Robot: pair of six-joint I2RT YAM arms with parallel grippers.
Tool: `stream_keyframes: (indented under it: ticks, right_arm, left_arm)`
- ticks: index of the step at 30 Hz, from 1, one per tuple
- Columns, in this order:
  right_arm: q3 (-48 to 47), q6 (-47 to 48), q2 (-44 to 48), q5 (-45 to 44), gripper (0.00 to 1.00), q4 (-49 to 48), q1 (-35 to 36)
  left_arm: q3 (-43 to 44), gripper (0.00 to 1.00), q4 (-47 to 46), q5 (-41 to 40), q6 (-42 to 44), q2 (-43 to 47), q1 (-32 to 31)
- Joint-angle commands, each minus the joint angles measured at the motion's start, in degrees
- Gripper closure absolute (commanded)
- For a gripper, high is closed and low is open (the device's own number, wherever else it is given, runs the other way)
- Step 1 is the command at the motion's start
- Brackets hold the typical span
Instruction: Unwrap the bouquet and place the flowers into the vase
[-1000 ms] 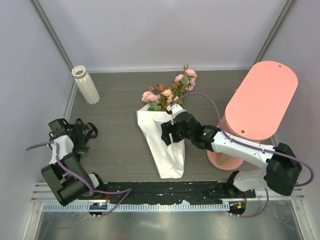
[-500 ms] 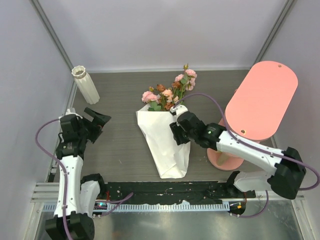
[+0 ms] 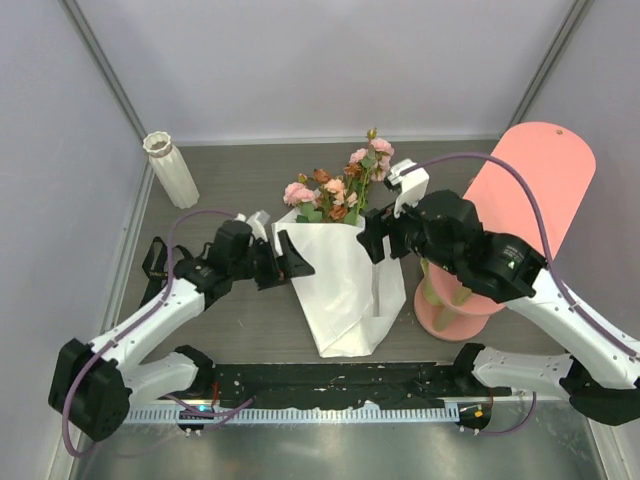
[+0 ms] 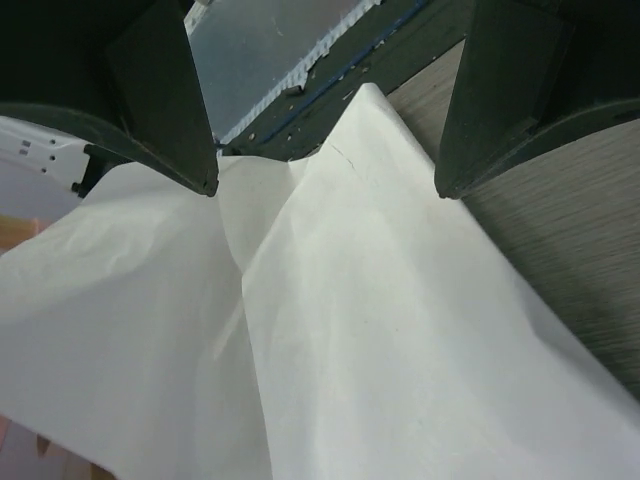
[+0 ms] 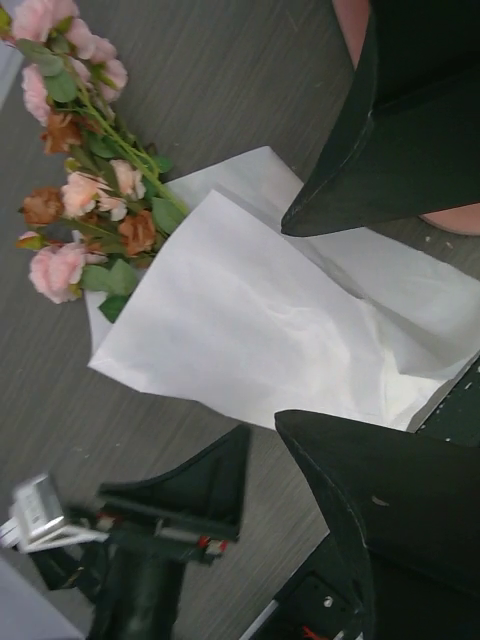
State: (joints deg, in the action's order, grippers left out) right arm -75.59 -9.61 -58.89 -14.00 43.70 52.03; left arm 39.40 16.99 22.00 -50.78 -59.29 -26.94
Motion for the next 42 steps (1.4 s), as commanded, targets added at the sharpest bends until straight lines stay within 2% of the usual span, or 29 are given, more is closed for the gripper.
stream_keyframes:
  ticks: [1,2,3,5,6,9,11,18,21,27,34,39,42]
  right_arm:
    - [-7.2,0.8,-6.4,0.9,0.26,-1.7,0.2]
    - [-8.2,-0.2,-8.2,1.4,0.29,-2.5,0.2]
    - [-8.1,-1.4,-9.7,2.0,0.41,-3.4,0.3]
    - [-5.0,-6.3,-13.4,1.7,0.55,-7.7,0.2]
    - [-3.5,-7.6,-14.5,1.3,0.69,-9.1,0.2]
    - [2.9,-11.0,-18.7,-0.5,0.81,-15.7,0.2]
    - [4.7,-11.3,-23.0,-4.6,0.84,-16.9,0.2]
    - [6.2,-8.9,-31.5,-18.2,0.86,-14.1,0.1]
    - [7.6,-8.2,-33.3,-19.7,0.86,-14.1,-1.6]
    - [11.0,-6.7,-34.7,-15.9,0.86,-16.9,-5.4]
    - [14.2,-5.2,-32.3,-20.2,0.85,-16.5,-6.4]
    - [18.9,-5.3,-31.9,-16.1,0.84,-19.3,-6.6]
    - [22.2,-4.5,-30.5,-8.8,0.83,-24.6,-6.7]
  left_arm:
    - [1.5,0.09,-9.8,-5.7,-2.0,-4.3,-7.7]
    - [1.6,0.1,-10.7,-6.2,-2.4,-6.3,-8.6]
    - [1.6,0.14,-11.8,-7.4,-3.1,-7.0,-9.5]
    - [1.0,0.18,-12.9,-8.9,-3.7,-8.4,-10.9]
    - [-0.2,0.22,-14.1,-10.5,-4.2,-8.6,-11.0]
    - [-3.3,0.28,-16.4,-12.5,-6.1,-9.5,-11.0]
    - [-4.9,0.31,-16.7,-13.4,-6.9,-10.8,-11.1]
    - [-7.1,0.41,-18.0,-16.3,-7.2,-15.3,-11.1]
    - [-7.4,0.42,-17.7,-16.5,-7.0,-15.3,-11.1]
    - [-8.4,0.42,-17.2,-17.1,-6.2,-13.5,-11.0]
    - [-9.5,0.42,-17.4,-16.8,-6.4,-13.4,-11.1]
    - [-9.0,0.42,-17.2,-16.8,-6.2,-13.1,-11.1]
    - [-8.5,0.42,-17.2,-16.5,-6.3,-12.5,-11.0]
